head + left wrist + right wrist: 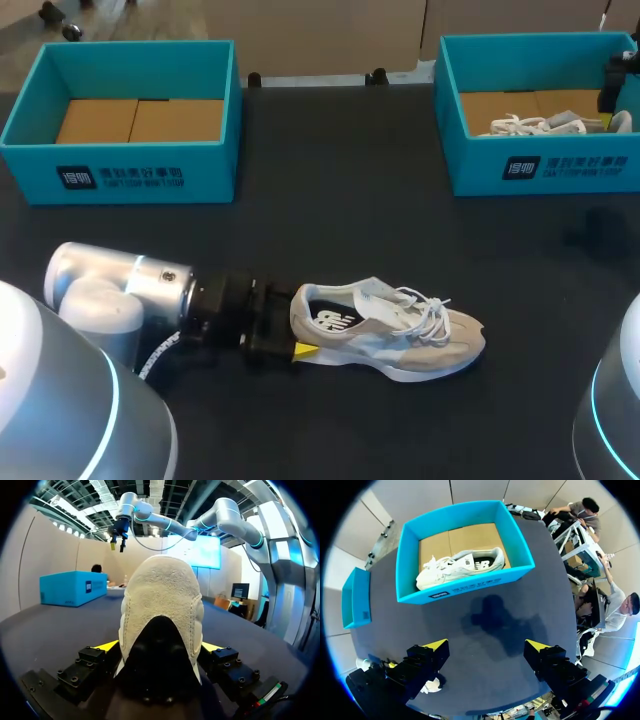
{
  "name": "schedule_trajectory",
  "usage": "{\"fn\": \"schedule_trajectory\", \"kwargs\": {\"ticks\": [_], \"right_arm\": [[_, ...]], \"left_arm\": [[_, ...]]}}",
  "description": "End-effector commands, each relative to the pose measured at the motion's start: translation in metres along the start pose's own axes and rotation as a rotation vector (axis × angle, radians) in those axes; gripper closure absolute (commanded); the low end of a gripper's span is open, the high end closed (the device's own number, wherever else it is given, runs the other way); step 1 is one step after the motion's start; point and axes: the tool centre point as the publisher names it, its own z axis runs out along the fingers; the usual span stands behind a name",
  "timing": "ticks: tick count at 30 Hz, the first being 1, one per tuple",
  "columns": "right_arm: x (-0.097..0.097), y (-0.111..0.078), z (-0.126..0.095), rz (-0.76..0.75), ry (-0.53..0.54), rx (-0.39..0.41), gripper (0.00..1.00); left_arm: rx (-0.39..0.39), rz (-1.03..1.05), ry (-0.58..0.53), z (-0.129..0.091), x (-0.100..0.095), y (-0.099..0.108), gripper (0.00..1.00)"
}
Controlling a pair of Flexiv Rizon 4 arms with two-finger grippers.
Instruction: Take the shoe out of the shoebox, open the shoe tongue, remove and reinsert the insole, then place the shoe into the shoebox
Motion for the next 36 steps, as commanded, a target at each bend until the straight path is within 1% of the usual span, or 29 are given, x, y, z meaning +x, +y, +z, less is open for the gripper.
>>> {"fn": "schedule_trajectory", "kwargs": {"ticks": [1, 12, 19, 31, 32, 33, 34, 36], "right_arm": [[0.000, 0.000, 0.000, 0.000, 0.001, -0.001, 0.00], [0.000, 0.000, 0.000, 0.000, 0.001, -0.001, 0.00], [0.000, 0.000, 0.000, 0.000, 0.001, -0.001, 0.00], [0.000, 0.000, 0.000, 0.000, 0.001, -0.001, 0.00], [0.000, 0.000, 0.000, 0.000, 0.001, -0.001, 0.00], [0.000, 0.000, 0.000, 0.000, 0.001, -0.001, 0.00], [0.000, 0.000, 0.000, 0.000, 0.001, -0.001, 0.00], [0.000, 0.000, 0.000, 0.000, 0.001, -0.001, 0.00]], "left_arm": [[0.005, 0.002, 0.007, 0.005, -0.001, 0.001, 0.00], [0.008, 0.007, 0.019, 0.014, 0.002, -0.002, 0.00], [0.004, 0.010, 0.014, 0.020, 0.000, -0.001, 0.00], [0.015, -0.003, 0.005, 0.025, 0.002, 0.000, 0.00], [0.016, -0.003, 0.003, 0.025, 0.002, 0.000, 0.22], [0.016, -0.003, 0.002, 0.025, 0.002, 0.000, 0.82], [0.017, -0.003, 0.001, 0.026, 0.002, 0.000, 1.00], [0.018, -0.002, 0.000, 0.026, 0.002, 0.001, 1.00]]}}
